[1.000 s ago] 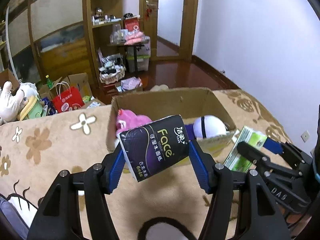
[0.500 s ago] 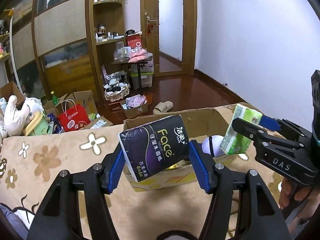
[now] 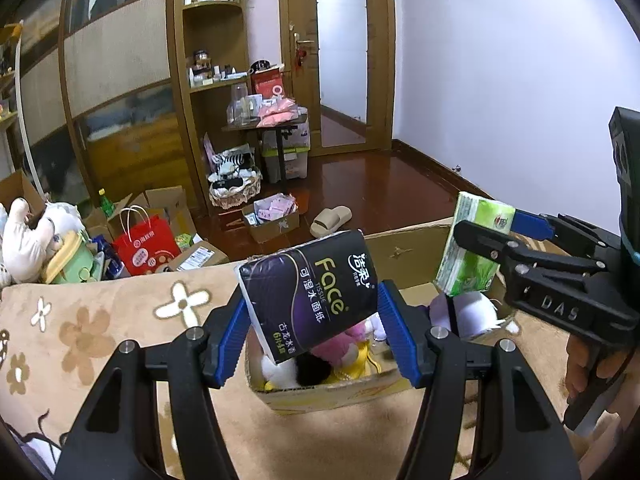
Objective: Organize soft objects
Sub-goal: 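Lift the black tissue pack with the left tool while the right tool carries the green pack over the box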
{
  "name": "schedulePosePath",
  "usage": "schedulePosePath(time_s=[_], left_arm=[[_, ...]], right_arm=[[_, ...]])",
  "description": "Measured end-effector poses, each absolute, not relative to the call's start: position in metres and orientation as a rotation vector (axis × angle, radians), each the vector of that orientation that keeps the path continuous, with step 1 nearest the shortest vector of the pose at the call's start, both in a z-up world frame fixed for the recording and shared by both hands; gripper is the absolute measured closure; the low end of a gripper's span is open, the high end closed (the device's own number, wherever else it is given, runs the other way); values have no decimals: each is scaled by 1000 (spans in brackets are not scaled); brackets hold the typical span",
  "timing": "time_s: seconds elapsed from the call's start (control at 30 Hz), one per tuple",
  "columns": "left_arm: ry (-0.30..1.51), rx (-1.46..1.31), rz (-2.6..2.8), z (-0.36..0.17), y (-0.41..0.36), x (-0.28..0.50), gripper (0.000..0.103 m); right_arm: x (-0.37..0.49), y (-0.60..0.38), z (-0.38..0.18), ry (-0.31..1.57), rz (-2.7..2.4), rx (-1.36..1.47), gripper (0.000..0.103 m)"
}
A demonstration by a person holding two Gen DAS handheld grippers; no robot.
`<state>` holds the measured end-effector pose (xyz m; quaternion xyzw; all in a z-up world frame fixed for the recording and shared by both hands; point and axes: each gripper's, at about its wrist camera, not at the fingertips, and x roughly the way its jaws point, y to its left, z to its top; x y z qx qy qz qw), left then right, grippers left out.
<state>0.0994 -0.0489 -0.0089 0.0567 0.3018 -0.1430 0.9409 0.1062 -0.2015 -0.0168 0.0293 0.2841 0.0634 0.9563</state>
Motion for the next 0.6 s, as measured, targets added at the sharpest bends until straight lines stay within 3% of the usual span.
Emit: schedulePosePath(time_s=[0.2,0.6], left_arm=[[664,111,-294,-29,-52,114,41],[730,132,-307,-50,-60,121,40]], right_arm=[[115,-217,-28,585,143,170,41],[123,-211,-39,608,126,111,41]])
